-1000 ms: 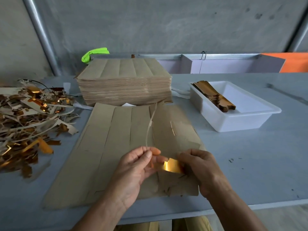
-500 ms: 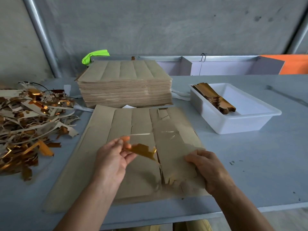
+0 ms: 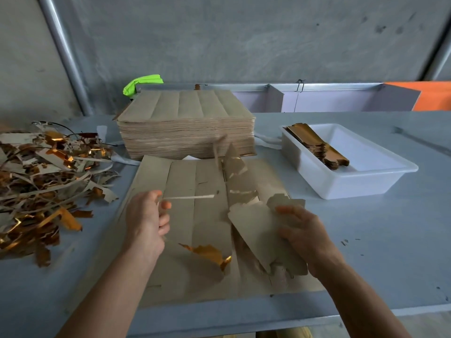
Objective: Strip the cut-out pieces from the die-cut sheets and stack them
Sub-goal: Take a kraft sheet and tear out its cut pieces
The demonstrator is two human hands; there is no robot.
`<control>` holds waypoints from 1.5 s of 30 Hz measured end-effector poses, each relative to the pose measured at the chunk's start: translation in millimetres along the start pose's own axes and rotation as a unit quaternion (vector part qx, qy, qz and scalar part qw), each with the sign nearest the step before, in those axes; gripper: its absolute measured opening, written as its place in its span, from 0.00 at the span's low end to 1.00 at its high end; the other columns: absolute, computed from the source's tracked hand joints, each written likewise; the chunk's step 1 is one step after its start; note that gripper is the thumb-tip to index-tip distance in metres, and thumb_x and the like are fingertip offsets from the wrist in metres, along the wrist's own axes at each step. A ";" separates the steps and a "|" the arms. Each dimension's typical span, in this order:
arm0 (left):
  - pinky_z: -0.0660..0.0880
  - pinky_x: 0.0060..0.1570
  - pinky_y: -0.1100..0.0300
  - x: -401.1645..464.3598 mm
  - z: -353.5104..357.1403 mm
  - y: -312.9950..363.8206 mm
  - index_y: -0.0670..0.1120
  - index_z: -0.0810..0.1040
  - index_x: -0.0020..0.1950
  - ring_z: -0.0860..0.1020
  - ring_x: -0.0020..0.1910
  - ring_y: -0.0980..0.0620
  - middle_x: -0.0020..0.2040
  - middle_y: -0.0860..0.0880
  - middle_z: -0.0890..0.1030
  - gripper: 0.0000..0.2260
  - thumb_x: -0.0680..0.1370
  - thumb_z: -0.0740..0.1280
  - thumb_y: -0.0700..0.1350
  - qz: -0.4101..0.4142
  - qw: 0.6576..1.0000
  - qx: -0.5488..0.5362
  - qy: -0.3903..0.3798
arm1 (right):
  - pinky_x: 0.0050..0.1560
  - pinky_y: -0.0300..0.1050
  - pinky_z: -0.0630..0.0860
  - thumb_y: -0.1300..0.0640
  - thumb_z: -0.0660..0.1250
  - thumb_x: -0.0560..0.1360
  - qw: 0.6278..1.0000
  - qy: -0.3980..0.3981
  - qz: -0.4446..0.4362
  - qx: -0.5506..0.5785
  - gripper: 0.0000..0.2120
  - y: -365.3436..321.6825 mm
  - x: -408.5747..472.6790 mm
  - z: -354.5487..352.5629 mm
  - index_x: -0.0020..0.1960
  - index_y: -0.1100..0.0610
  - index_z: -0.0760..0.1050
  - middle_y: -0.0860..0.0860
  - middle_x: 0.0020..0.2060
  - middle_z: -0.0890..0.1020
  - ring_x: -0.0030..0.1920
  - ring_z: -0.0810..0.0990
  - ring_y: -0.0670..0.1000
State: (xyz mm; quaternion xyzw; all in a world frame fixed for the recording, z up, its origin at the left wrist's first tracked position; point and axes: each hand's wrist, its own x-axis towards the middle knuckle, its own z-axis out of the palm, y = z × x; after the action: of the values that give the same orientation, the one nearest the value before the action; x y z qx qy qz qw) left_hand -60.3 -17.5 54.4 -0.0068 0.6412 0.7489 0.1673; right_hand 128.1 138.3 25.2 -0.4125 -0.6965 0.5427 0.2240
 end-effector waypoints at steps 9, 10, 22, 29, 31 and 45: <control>0.64 0.29 0.67 0.5 -3.2 -13.9 0.49 0.77 0.36 0.71 0.29 0.60 0.32 0.54 0.76 0.13 0.76 0.66 0.55 0.232 0.730 0.599 -0.234 | 0.32 0.42 0.77 0.61 0.77 0.65 0.995 -0.048 0.035 0.075 0.09 -4.1 -1.8 12.8 0.43 0.55 0.79 0.54 0.42 0.82 0.40 0.83 0.54; 0.66 0.33 0.65 1.4 -2.4 -13.5 0.48 0.77 0.40 0.73 0.34 0.58 0.38 0.51 0.77 0.11 0.78 0.65 0.53 0.232 0.682 0.657 -0.222 | 0.30 0.40 0.77 0.62 0.76 0.66 0.995 -0.049 0.035 0.084 0.09 -4.2 -2.6 12.9 0.44 0.55 0.79 0.54 0.42 0.82 0.39 0.83 0.53; 0.69 0.51 0.62 1.0 52.5 -11.2 0.53 0.57 0.75 0.70 0.64 0.49 0.70 0.47 0.63 0.28 0.79 0.62 0.35 0.421 0.659 0.593 -0.192 | 0.40 0.26 0.74 0.62 0.72 0.71 0.965 -0.037 -0.230 -0.118 0.13 -19.8 -24.8 39.3 0.44 0.44 0.75 0.35 0.40 0.74 0.44 0.76 0.33; 0.70 0.54 0.55 18.2 44.1 -1.6 0.49 0.75 0.64 0.70 0.59 0.48 0.59 0.47 0.71 0.15 0.80 0.62 0.53 0.339 0.647 0.657 -0.186 | 0.43 0.38 0.81 0.61 0.72 0.71 0.980 -0.050 -0.182 -0.063 0.14 -16.7 -25.9 32.8 0.43 0.42 0.75 0.40 0.44 0.75 0.48 0.78 0.45; 0.70 0.54 0.55 22.1 41.0 3.6 0.50 0.75 0.64 0.71 0.58 0.48 0.58 0.47 0.72 0.17 0.79 0.62 0.56 0.311 0.660 0.640 -0.241 | 0.46 0.44 0.81 0.62 0.72 0.71 0.984 -0.041 -0.164 -0.046 0.13 -17.2 -26.1 29.7 0.43 0.43 0.76 0.41 0.45 0.76 0.48 0.79 0.46; 0.62 0.29 0.59 48.0 40.1 8.8 0.43 0.72 0.33 0.68 0.28 0.52 0.28 0.50 0.69 0.19 0.80 0.61 0.51 0.312 0.704 0.619 -0.154 | 0.40 0.45 0.81 0.66 0.69 0.72 0.995 -0.058 -0.055 -0.056 0.13 -21.3 -15.7 9.9 0.41 0.47 0.79 0.47 0.45 0.79 0.44 0.80 0.50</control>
State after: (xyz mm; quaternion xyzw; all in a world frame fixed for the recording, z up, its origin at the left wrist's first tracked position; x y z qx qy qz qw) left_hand -99.7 31.7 59.3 0.4144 0.8912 0.1841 -0.0127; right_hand 122.4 118.3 44.3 -0.3535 -0.7591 0.5128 0.1891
